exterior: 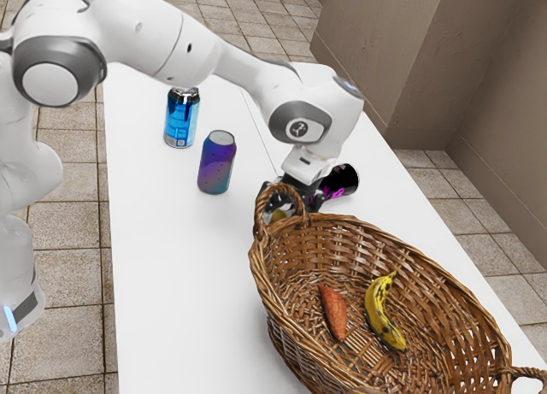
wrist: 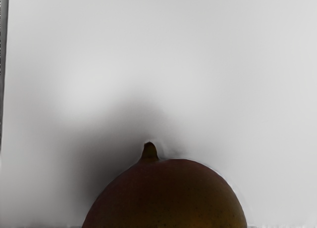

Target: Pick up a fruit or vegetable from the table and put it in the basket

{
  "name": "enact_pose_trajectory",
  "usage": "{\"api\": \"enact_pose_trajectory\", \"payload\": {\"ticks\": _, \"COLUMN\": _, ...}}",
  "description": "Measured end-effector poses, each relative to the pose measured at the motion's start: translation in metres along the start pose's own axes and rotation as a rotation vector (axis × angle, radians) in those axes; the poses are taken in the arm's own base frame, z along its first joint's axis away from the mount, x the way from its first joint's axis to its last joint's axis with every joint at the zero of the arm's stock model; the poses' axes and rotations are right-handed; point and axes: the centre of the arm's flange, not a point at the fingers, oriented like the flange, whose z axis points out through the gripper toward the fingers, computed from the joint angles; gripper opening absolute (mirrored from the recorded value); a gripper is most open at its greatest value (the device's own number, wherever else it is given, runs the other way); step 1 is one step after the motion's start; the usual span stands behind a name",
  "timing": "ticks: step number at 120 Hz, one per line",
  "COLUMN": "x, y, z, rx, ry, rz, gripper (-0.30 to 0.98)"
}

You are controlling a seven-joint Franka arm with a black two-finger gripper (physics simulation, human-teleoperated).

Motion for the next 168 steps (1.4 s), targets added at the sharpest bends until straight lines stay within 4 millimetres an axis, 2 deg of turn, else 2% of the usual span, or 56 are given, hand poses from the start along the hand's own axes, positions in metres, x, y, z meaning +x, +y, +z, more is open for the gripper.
{"api": "enact_pose_trajectory", "payload": {"ticks": 38, "x": 0.001, "y": -0.003, "z": 0.001, "rx": 0.008, "ry": -0.003, "rz": 0.000, "gripper": 0.26}}
{"api": "enact_pose_trajectory", "payload": {"ticks": 49, "x": 0.002, "y": -0.003, "z": -0.004, "rx": 0.020, "ry": 0.007, "rz": 0.001, "gripper": 0.24}}
{"api": "enact_pose_trajectory", "payload": {"ticks": 56, "x": 0.003, "y": -0.004, "z": -0.015, "rx": 0.040, "ry": 0.014, "rz": 0.004, "gripper": 0.23}}
{"api": "enact_pose_trajectory", "payload": {"ticks": 65, "x": 0.008, "y": -0.010, "z": -0.056, "rx": 0.110, "ry": 0.024, "rz": 0.013, "gripper": 0.21}}
{"api": "enact_pose_trajectory", "payload": {"ticks": 76, "x": 0.015, "y": -0.010, "z": -0.135, "rx": 0.229, "ry": 0.038, "rz": 0.031, "gripper": 0.21}}
{"api": "enact_pose_trajectory", "payload": {"ticks": 85, "x": 0.019, "y": 0.004, "z": -0.189, "rx": 0.297, "ry": 0.062, "rz": 0.053, "gripper": 0.22}}
{"api": "enact_pose_trajectory", "payload": {"ticks": 96, "x": 0.018, "y": 0.026, "z": -0.230, "rx": 0.330, "ry": 0.112, "rz": 0.078, "gripper": 0.22}}
{"api": "enact_pose_trajectory", "payload": {"ticks": 106, "x": 0.028, "y": 0.043, "z": -0.249, "rx": 0.328, "ry": 0.166, "rz": 0.113, "gripper": 0.22}}
{"api": "enact_pose_trajectory", "payload": {"ticks": 116, "x": 0.054, "y": 0.062, "z": -0.257, "rx": 0.306, "ry": 0.203, "rz": 0.173, "gripper": 0.22}}
{"api": "enact_pose_trajectory", "payload": {"ticks": 126, "x": 0.084, "y": 0.076, "z": -0.256, "rx": 0.272, "ry": 0.216, "rz": 0.226, "gripper": 0.22}}
{"api": "enact_pose_trajectory", "payload": {"ticks": 138, "x": 0.118, "y": 0.084, "z": -0.243, "rx": 0.225, "ry": 0.209, "rz": 0.270, "gripper": 0.22}}
{"api": "enact_pose_trajectory", "payload": {"ticks": 147, "x": 0.149, "y": 0.084, "z": -0.227, "rx": 0.189, "ry": 0.191, "rz": 0.294, "gripper": 0.22}}
{"api": "enact_pose_trajectory", "payload": {"ticks": 151, "x": 0.171, "y": 0.089, "z": -0.218, "rx": 0.173, "ry": 0.185, "rz": 0.320, "gripper": 0.22}}
{"api": "enact_pose_trajectory", "payload": {"ticks": 155, "x": 0.203, "y": 0.099, "z": -0.209, "rx": 0.155, "ry": 0.176, "rz": 0.366, "gripper": 0.22}}
{"api": "enact_pose_trajectory", "payload": {"ticks": 164, "x": 0.290, "y": 0.145, "z": -0.186, "rx": 0.116, "ry": 0.152, "rz": 0.512, "gripper": 0.22}}
{"api": "enact_pose_trajectory", "payload": {"ticks": 168, "x": 0.319, "y": 0.166, "z": -0.179, "rx": 0.104, "ry": 0.145, "rz": 0.564, "gripper": 0.21}}
